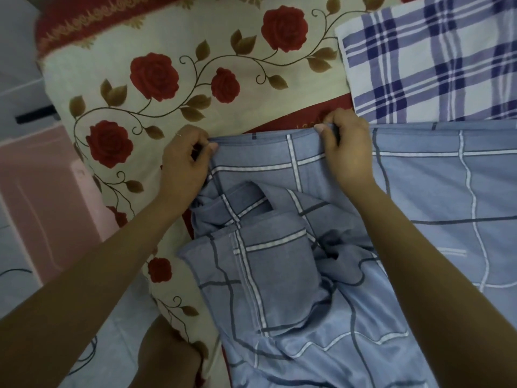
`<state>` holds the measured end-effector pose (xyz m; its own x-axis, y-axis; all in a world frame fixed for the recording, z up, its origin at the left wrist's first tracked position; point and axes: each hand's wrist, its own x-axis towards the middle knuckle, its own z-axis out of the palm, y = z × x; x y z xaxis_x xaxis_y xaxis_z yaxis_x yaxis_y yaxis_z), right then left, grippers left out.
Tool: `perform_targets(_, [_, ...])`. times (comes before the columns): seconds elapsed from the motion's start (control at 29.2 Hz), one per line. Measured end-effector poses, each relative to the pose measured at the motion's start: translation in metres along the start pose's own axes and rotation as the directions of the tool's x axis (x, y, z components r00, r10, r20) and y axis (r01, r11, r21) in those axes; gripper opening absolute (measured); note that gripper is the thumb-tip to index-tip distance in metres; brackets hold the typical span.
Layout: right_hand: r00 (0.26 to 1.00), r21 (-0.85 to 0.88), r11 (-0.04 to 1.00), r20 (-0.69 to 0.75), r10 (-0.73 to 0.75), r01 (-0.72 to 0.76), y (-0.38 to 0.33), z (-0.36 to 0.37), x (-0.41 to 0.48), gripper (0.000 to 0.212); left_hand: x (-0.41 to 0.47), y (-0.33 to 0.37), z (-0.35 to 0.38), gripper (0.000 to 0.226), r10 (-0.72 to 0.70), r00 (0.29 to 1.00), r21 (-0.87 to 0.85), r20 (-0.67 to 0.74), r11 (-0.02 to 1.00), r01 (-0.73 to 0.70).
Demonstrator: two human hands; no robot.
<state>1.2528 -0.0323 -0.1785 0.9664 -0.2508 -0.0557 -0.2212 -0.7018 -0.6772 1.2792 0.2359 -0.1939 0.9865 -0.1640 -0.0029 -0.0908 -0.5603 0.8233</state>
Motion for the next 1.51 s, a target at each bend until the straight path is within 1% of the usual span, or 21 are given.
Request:
perform_targets(0.17, [0.998, -0.024, 1.0, -0.06, -0.02, 0.019, -0.003, 0.007, 0.015, 0.02, 0.01, -0.001, 0.002, 0.014, -0.026, 1.0, 0.117, 0.01, 0.993, 0.024])
perform_targets(0.24, [0.999, -0.091, 0.995, 0.04, 0.032, -0.028, 0.004, 0.011, 0.021, 0.021, 0.014, 0.0, 0.002, 0.013, -0.074, 0.997, 0.198, 0.037, 0.978, 0.065])
perform_targets(0.27, [0.99, -0.131, 0.99, 0.126, 0.065, -0.048, 0.006, 0.012, 0.024, 0.022, 0.014, 0.001, 0.002, 0.014, -0.121, 0.991, 0.255, 0.058, 0.961, 0.103])
perform_targets(0.34, [0.962, -0.122, 0.989, 0.249, 0.108, -0.08, 0.008, 0.006, 0.03, 0.022, 0.018, 0.005, 0.006, 0.015, -0.168, 0.982, 0.399, 0.086, 0.909, 0.121])
perform_targets(0.41, [0.939, -0.089, 0.992, 0.326, 0.113, -0.089, 0.007, -0.007, 0.031, 0.018, 0.021, 0.009, 0.01, 0.018, -0.138, 0.983, 0.503, 0.117, 0.862, 0.061])
perform_targets(0.51, [0.913, -0.11, 0.991, 0.392, 0.112, -0.074, 0.012, -0.033, 0.025, 0.019, 0.028, 0.017, 0.017, 0.047, -0.046, 0.972, 0.494, 0.231, 0.866, -0.076])
perform_targets(0.58, [0.913, -0.176, 0.981, 0.379, 0.148, -0.086, 0.024, -0.055, 0.022, 0.027, 0.03, 0.027, 0.031, 0.059, -0.008, 0.958, 0.48, 0.285, 0.867, -0.136])
perform_targets(0.65, [0.925, -0.261, 0.957, 0.319, 0.206, -0.123, 0.04, -0.078, 0.019, 0.032, 0.032, 0.041, 0.054, 0.061, 0.023, 0.944, 0.502, 0.329, 0.842, -0.196])
perform_targets(0.75, [0.913, -0.408, 0.882, 0.218, 0.346, -0.237, 0.069, -0.106, 0.02, 0.034, 0.04, 0.066, 0.09, 0.045, 0.141, 0.916, 0.445, 0.375, 0.84, -0.311])
perform_targets(0.82, [0.883, -0.503, 0.794, 0.118, 0.454, -0.341, 0.089, -0.124, 0.02, 0.034, 0.047, 0.078, 0.112, 0.034, 0.236, 0.885, 0.376, 0.4, 0.839, -0.394])
perform_targets(0.89, [0.84, -0.505, 0.73, 0.017, 0.542, -0.46, 0.109, -0.141, 0.017, 0.033, 0.053, 0.084, 0.127, 0.033, 0.298, 0.865, 0.341, 0.403, 0.829, -0.444])
perform_targets(0.99, [0.819, -0.44, 0.722, -0.059, 0.571, -0.534, 0.124, -0.152, 0.019, 0.028, 0.055, 0.08, 0.132, 0.034, 0.324, 0.872, 0.352, 0.366, 0.82, -0.452])
perform_targets(1.1, [0.829, -0.347, 0.762, -0.091, 0.552, -0.546, 0.125, -0.161, 0.038, 0.025, 0.05, 0.08, 0.138, 0.023, 0.32, 0.901, 0.422, 0.293, 0.802, -0.422])
perform_targets(1.13, [0.837, -0.328, 0.778, -0.085, 0.541, -0.536, 0.127, -0.164, 0.046, 0.024, 0.048, 0.082, 0.144, 0.018, 0.3, 0.919, 0.449, 0.257, 0.805, -0.389])
perform_targets(1.2, [0.86, -0.314, 0.814, -0.015, 0.51, -0.488, 0.131, -0.158, 0.057, 0.023, 0.044, 0.086, 0.151, 0.011, 0.192, 0.963, 0.533, 0.188, 0.804, -0.264])
perform_targets(1.23, [0.87, -0.294, 0.834, 0.015, 0.493, -0.467, 0.134, -0.155, 0.058, 0.023, 0.044, 0.092, 0.157, 0.017, 0.159, 0.972, 0.565, 0.17, 0.792, -0.229])
perform_targets(1.27, [0.88, -0.27, 0.852, 0.035, 0.474, -0.448, 0.139, -0.156, 0.054, 0.024, 0.045, 0.099, 0.167, 0.024, 0.172, 0.971, 0.577, 0.167, 0.781, -0.238])
perform_targets(1.3, [0.902, -0.238, 0.883, 0.052, 0.428, -0.405, 0.141, -0.152, 0.051, 0.029, 0.048, 0.104, 0.169, 0.028, 0.208, 0.963, 0.561, 0.17, 0.783, -0.268])
perform_targets(1.37, [0.901, -0.156, 0.889, -0.018, 0.434, -0.431, 0.159, -0.168, 0.039, 0.038, 0.06, 0.127, 0.199, 0.032, 0.353, 0.9, 0.439, 0.255, 0.787, -0.433])
perform_targets(1.41, [0.895, -0.17, 0.879, -0.045, 0.444, -0.445, 0.163, -0.172, 0.035, 0.041, 0.066, 0.135, 0.208, 0.034, 0.405, 0.867, 0.403, 0.291, 0.77, -0.495])
perform_targets(1.51, [0.874, -0.388, 0.797, -0.047, 0.484, -0.462, 0.195, -0.203, 0.022, 0.046, 0.085, 0.173, 0.265, 0.044, 0.479, 0.77, 0.292, 0.422, 0.732, -0.615])
